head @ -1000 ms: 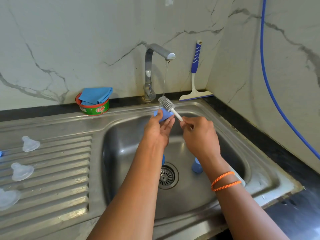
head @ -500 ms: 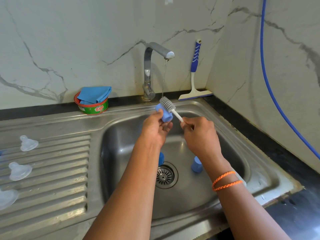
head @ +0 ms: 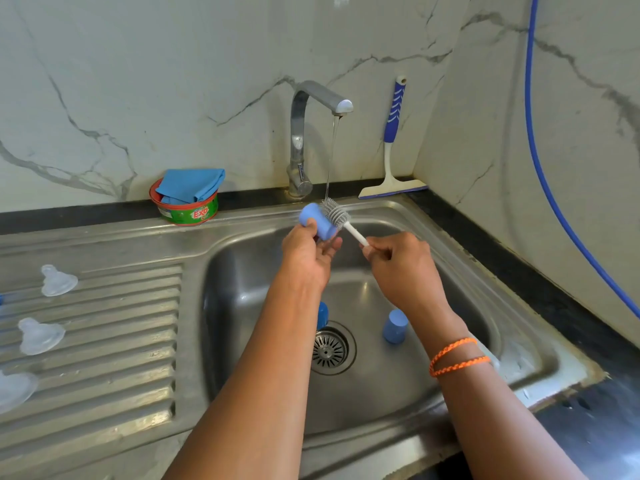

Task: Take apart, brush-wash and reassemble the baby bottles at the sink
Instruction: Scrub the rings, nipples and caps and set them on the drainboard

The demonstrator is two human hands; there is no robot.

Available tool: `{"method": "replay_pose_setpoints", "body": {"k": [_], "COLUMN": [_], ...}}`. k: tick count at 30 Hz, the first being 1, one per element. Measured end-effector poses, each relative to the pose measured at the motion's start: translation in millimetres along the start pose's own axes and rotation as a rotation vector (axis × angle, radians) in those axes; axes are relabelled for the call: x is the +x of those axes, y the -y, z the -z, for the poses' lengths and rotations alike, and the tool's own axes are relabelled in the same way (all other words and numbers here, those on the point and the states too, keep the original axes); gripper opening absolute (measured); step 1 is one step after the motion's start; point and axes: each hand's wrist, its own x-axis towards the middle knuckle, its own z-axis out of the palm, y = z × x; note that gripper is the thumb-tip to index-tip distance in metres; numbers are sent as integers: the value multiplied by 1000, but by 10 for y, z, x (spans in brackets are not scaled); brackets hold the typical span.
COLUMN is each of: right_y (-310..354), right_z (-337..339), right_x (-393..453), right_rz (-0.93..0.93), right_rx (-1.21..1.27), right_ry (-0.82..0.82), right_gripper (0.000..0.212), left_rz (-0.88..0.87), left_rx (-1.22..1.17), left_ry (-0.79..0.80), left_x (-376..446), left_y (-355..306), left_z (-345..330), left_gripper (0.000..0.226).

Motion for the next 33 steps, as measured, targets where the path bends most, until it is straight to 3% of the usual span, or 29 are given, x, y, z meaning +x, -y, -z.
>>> {"method": "replay_pose_setpoints", "body": {"k": [5, 9, 12, 18, 22, 28, 33], "right_y": [63, 48, 17, 168, 172, 94, 197], "right_z": [-14, 89, 124, -22, -11, 79, -73], "right_x": [47, -11, -66, -14, -26, -99, -83], "right_rz": [18, 14, 24, 1, 38, 16, 23], "right_rx": [41, 49, 35, -33, 22, 36, 6], "right_ry": [-52, 57, 104, -81, -34, 129, -41], "right_gripper": [21, 17, 16, 19, 23, 19, 18], "left_rz": [32, 18, 4, 26, 47, -69, -6], "left_rx": [76, -86, -54, 151, 3, -191, -28], "left_ry": [106, 16, -51, 103, 70, 15, 70], "left_x": [-70, -9, 23, -121, -53, 109, 32], "left_y": [14, -54, -73, 5, -25, -131, -44], "left_z": [-15, 42, 46, -34, -19, 93, 22], "left_gripper": [30, 35, 37, 28, 32, 44, 38]}}
